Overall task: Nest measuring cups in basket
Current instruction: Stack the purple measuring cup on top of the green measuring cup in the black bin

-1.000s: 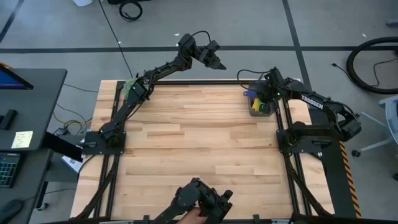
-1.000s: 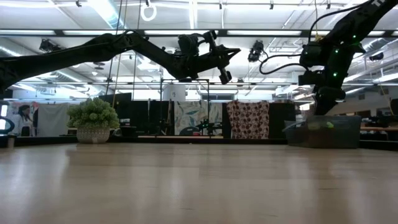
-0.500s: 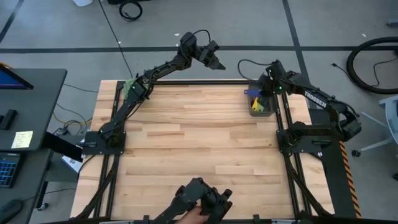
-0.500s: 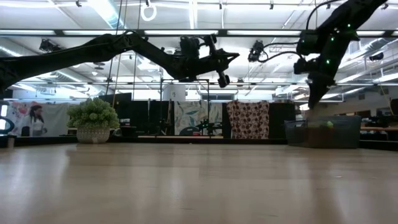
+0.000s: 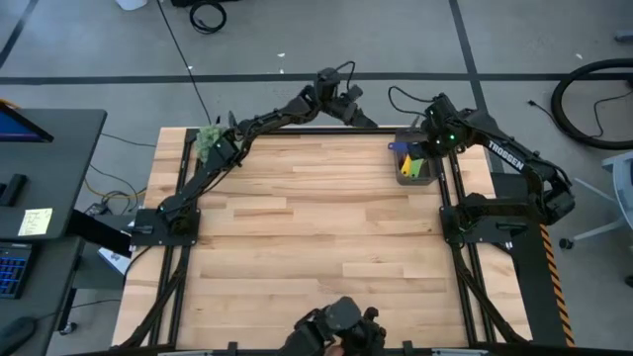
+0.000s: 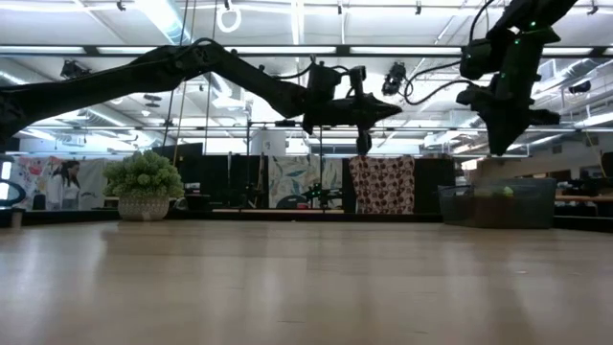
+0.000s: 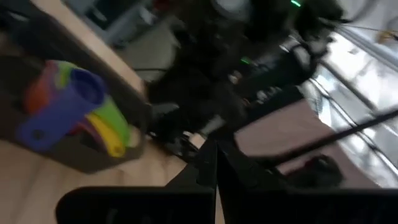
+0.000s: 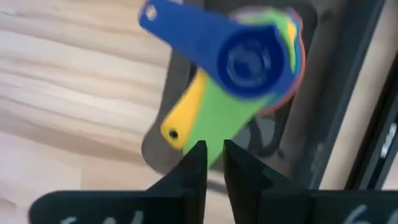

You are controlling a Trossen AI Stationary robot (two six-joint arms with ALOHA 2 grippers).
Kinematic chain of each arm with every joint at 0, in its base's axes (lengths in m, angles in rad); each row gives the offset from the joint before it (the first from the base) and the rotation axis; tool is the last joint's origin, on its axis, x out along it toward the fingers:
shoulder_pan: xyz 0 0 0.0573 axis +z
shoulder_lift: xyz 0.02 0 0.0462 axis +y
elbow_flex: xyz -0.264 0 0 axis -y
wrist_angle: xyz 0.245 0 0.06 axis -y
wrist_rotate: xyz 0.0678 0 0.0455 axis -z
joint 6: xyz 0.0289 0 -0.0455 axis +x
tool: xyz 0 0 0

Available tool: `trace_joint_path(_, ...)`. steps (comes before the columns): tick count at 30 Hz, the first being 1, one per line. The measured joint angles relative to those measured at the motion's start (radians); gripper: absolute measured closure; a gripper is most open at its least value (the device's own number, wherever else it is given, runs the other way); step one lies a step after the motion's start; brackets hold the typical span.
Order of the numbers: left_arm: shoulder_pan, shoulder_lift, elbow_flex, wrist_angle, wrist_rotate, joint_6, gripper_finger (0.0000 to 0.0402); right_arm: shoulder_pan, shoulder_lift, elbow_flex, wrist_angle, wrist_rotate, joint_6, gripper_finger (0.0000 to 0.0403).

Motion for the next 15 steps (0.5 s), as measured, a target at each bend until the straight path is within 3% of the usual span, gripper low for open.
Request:
trace_joint_path(5,0.001,0.0,0.0,-0.067,-0.125,0.048,0.0399,0.0,0.0,0.0,-0.043,-0.001,0.054,0.0377)
trace_joint_path(10,0.023,0.0,0.0,-0.081,-0.128,0.063,0.04,0.0,0.0,0.002,-0.043,-0.005,0.025,0.0397)
trace_joint_path(15,0.05,-0.005,0.0,0.012,-0.078,0.049,0.04,-0.003,0.0,0.051,-0.052,-0.045,-0.004,0.0382)
